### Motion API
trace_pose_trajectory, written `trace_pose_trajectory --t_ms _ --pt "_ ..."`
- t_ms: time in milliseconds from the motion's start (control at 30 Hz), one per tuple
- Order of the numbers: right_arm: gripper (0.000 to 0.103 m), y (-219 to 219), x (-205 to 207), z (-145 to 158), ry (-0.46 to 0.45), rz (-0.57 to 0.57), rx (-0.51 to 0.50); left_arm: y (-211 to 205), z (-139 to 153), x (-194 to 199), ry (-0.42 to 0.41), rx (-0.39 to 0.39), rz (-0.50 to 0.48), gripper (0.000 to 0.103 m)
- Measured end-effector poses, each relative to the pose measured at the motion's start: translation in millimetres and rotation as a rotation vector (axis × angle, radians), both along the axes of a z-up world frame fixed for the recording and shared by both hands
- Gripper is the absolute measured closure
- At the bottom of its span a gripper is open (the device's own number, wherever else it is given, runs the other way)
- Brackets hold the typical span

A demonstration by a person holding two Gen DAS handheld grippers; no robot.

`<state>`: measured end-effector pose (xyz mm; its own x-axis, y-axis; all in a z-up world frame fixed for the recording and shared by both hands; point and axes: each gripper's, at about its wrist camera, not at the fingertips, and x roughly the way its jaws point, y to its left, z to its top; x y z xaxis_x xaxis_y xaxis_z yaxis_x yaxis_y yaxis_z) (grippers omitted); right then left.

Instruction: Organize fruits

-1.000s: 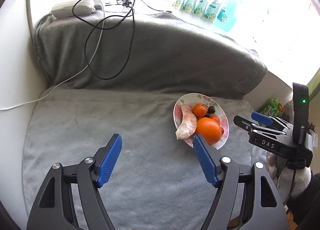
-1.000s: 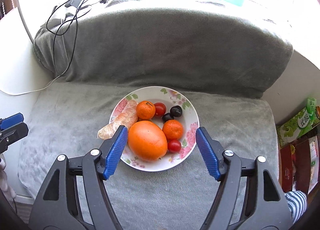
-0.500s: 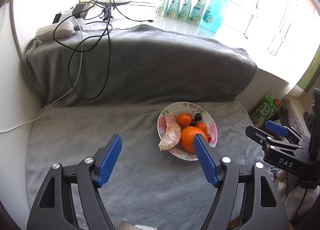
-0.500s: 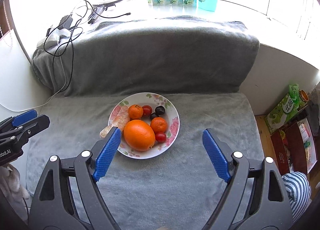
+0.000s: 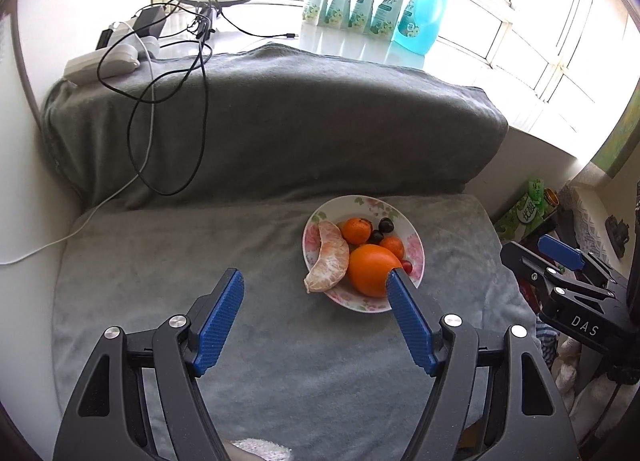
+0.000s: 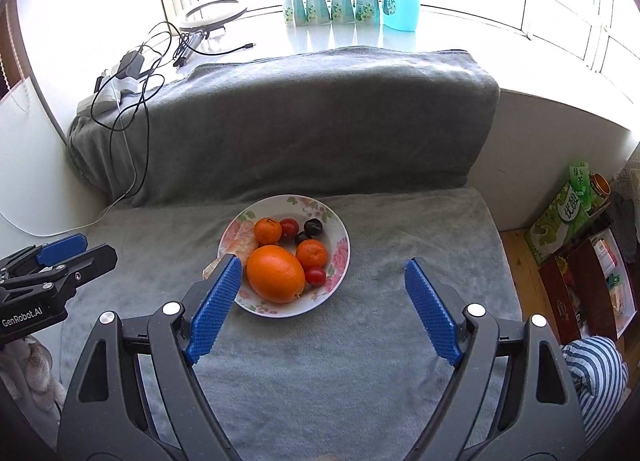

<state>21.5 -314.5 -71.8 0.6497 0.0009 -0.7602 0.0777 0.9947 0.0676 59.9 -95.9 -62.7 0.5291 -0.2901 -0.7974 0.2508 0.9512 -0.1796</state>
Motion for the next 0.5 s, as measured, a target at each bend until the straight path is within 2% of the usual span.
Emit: trace_pose_trajectory --t_ms 500 --pt "0.017 -0.2 -1.5 -1.6 0.007 0.006 0.009 -0.9 0.8 -2.5 -0.009 0.023 0.026 0.029"
